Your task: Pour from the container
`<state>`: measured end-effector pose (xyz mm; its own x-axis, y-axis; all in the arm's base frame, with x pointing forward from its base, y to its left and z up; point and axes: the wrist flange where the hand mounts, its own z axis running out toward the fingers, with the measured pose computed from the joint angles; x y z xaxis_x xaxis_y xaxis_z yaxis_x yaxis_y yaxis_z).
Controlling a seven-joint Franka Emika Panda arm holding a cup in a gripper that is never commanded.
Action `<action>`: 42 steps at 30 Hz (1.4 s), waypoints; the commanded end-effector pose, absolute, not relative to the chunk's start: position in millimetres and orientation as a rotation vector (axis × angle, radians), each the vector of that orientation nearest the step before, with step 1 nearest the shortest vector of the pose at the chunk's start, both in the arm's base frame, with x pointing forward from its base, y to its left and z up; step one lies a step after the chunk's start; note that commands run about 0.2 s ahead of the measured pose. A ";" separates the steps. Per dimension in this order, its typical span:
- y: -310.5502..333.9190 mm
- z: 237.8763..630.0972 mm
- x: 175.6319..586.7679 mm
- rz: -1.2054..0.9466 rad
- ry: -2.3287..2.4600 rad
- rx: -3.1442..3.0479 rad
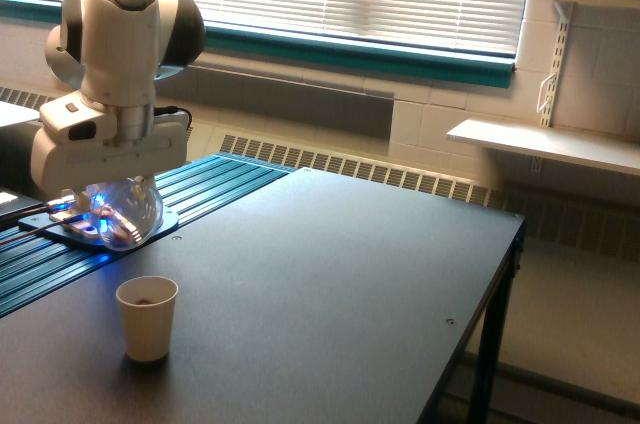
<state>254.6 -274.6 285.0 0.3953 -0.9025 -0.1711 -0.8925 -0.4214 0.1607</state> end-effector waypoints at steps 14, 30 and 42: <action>-283.8 287.6 259.7 -0.343 -1.692 2.556; -292.3 276.9 256.0 -0.474 -1.788 2.591; -307.2 281.3 259.0 -0.419 -1.798 2.561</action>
